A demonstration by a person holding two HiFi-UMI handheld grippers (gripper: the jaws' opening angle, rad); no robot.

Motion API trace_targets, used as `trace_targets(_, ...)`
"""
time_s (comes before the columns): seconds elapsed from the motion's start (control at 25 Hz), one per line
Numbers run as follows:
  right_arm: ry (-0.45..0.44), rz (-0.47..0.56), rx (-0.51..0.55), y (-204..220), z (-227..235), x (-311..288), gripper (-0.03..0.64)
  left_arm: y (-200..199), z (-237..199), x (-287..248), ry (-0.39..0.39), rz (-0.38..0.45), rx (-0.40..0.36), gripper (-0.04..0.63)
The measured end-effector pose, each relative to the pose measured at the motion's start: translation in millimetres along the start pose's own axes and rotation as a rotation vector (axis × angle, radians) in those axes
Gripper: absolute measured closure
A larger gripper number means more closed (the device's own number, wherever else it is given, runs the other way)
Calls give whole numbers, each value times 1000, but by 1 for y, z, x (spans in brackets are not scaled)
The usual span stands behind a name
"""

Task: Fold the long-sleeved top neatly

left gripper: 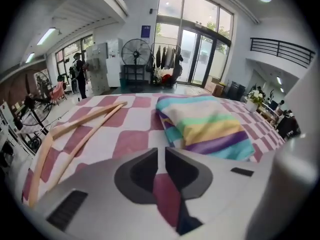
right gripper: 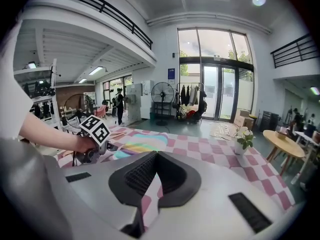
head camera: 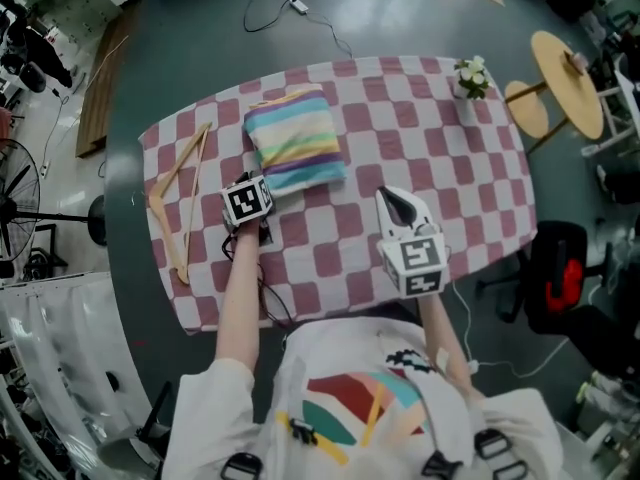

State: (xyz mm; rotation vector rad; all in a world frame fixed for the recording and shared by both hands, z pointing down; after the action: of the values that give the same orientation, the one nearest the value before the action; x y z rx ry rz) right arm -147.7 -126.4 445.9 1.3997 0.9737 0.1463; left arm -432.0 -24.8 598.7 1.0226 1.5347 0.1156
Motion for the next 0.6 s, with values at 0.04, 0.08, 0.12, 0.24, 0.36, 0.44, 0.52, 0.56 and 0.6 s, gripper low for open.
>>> trace_targets(0.04, 1, -2, -1, 0, 0, 0, 609, -1, -3, 5, -7, 14, -3, 548)
trace_targets(0.08, 2, -3, -2, 0, 0, 0, 609, -5, -5, 11, -8, 41, -8, 548)
trace_targets(0.12, 3, -2, -3, 0, 1, -1, 609, -10, -5, 18, -4, 82, -7, 552)
trace_targets(0.24, 0, 9, -9, -3, 0, -2, 609, -34, 8, 45, 57, 257, 12, 576)
trace_targets(0.36, -10, 30, -24, -10, -2, -1, 609, -60, 48, 89, 133, 418, -30, 588)
trace_targets(0.44, -15, 48, -29, -14, -3, 0, 609, -69, 80, 120, 167, 502, -77, 588)
trace_targets(0.52, -16, 66, -29, -18, -3, 2, 609, -68, 108, 145, 178, 554, -115, 588)
trace_targets(0.56, -19, 73, -40, -20, -3, 3, 609, -64, 120, 154, 183, 570, -124, 588)
trace_targets(0.6, -23, 79, -55, -22, -4, 4, 609, -60, 129, 161, 193, 581, -127, 588)
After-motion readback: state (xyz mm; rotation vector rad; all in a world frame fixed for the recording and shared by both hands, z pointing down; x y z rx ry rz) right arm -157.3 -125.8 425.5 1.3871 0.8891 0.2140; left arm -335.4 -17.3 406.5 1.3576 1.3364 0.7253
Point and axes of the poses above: the fingertips, and each gripper's own axes: x backward along the fingers, z to its right, y out of its underside, the point moved 2 cm from there along x, backward along the fingers, and after that the axes turned 14 degrees about y, right-handed, at the moved point
